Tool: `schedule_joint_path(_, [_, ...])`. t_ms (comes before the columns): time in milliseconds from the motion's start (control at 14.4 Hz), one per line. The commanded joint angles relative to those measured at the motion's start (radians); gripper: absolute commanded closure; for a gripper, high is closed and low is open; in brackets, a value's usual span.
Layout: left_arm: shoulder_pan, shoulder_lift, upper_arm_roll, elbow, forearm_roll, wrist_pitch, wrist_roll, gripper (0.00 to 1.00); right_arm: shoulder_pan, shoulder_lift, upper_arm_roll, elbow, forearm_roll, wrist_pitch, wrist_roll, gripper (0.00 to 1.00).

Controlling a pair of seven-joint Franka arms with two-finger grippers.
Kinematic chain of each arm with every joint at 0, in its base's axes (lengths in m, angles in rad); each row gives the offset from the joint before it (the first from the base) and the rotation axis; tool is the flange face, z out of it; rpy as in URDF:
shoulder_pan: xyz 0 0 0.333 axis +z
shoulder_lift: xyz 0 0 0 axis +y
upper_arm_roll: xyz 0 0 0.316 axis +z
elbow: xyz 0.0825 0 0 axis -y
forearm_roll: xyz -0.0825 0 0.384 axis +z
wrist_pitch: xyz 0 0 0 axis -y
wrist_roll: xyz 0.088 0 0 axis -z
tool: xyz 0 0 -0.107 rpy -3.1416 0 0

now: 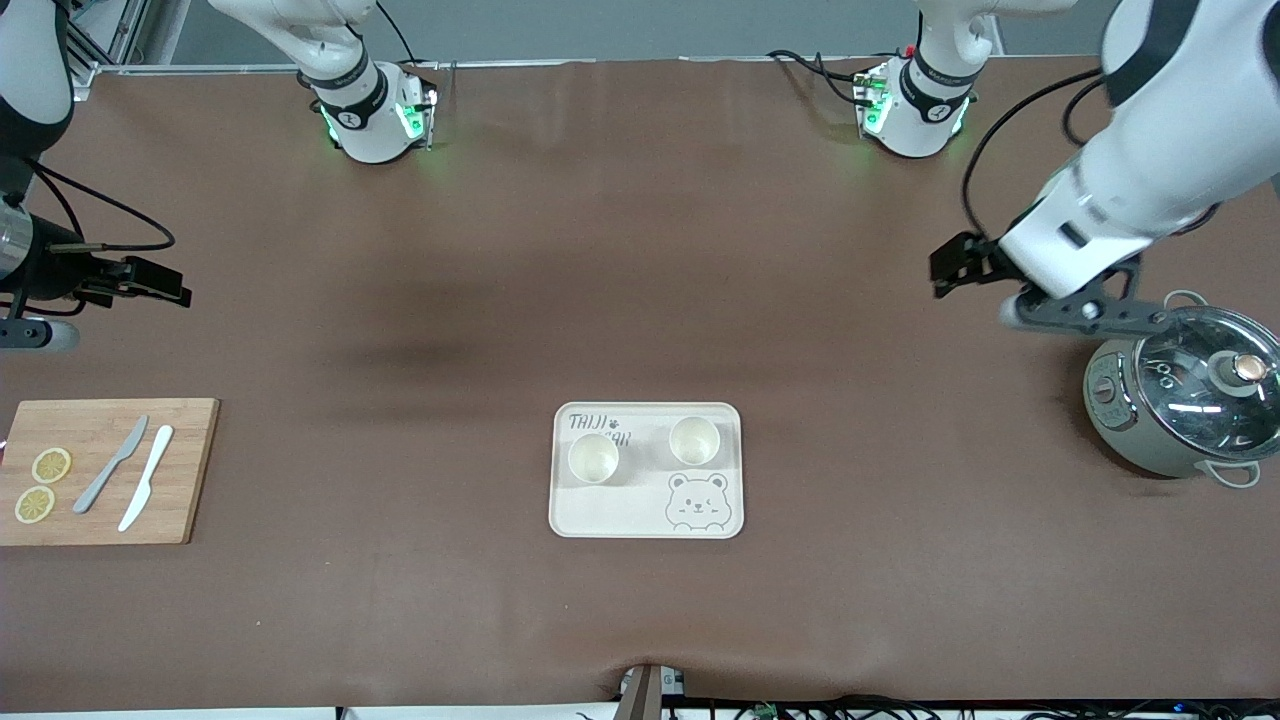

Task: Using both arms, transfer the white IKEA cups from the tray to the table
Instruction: 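Reach the left gripper down to the white cup on the tray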

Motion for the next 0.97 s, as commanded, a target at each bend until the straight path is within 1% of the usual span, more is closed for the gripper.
schedule_joint_path(0, [-0.041, 0.119, -0.002, 0.105, -0.004, 0.042, -0.061, 0.0, 0.005, -0.022, -0.003, -0.023, 0.007, 0.01, 0.013, 0.0])
schedule_joint_path(278, [-0.134, 0.266, 0.002, 0.103, -0.001, 0.186, -0.154, 0.0, 0.009, -0.022, -0.003, -0.03, 0.007, 0.018, 0.013, 0.0])
schedule_joint_path(417, [-0.185, 0.358, 0.005, 0.102, 0.029, 0.26, -0.195, 0.0, 0.011, -0.022, -0.003, -0.058, 0.007, 0.05, 0.013, 0.0])
schedule_joint_path(557, [-0.225, 0.449, 0.008, 0.102, 0.048, 0.399, -0.264, 0.0, 0.015, -0.02, -0.003, -0.069, 0.009, 0.07, 0.02, 0.0])
schedule_joint_path(626, [-0.237, 0.476, 0.01, 0.1, 0.065, 0.456, -0.294, 0.0, 0.023, -0.017, -0.003, -0.069, 0.009, 0.075, 0.036, 0.0])
schedule_joint_path(765, [-0.246, 0.513, 0.01, 0.099, 0.094, 0.498, -0.314, 0.0, 0.049, -0.01, -0.003, -0.064, 0.009, 0.107, 0.059, 0.0])
schedule_joint_path(904, [-0.255, 0.542, 0.01, 0.099, 0.096, 0.544, -0.314, 0.0, 0.078, 0.003, -0.003, -0.052, 0.009, 0.125, 0.085, 0.0])
